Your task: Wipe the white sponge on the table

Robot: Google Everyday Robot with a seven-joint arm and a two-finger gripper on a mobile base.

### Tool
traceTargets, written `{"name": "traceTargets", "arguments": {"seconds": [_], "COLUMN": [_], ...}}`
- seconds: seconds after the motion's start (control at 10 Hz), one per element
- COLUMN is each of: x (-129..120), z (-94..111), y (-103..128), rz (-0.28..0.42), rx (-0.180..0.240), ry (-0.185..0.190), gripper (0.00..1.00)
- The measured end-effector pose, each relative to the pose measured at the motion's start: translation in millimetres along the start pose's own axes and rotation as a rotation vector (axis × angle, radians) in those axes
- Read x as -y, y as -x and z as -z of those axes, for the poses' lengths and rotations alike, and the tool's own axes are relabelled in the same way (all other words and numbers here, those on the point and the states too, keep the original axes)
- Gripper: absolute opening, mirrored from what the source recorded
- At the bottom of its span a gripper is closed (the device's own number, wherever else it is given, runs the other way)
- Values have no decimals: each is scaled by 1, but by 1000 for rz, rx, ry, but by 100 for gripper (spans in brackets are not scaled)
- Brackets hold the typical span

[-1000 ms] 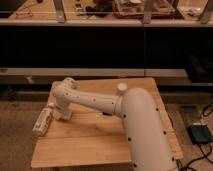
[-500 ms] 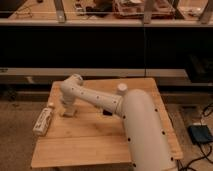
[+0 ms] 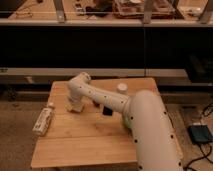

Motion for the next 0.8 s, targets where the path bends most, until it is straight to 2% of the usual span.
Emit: {"name": "traceTargets", "arguments": {"seconds": [0.6, 0.8], "x": [24, 34], "z": [21, 28], "y": [60, 74], "rz": [-44, -37], "rx": [-53, -62], "ry": [-13, -8], "gripper": [43, 43]}}
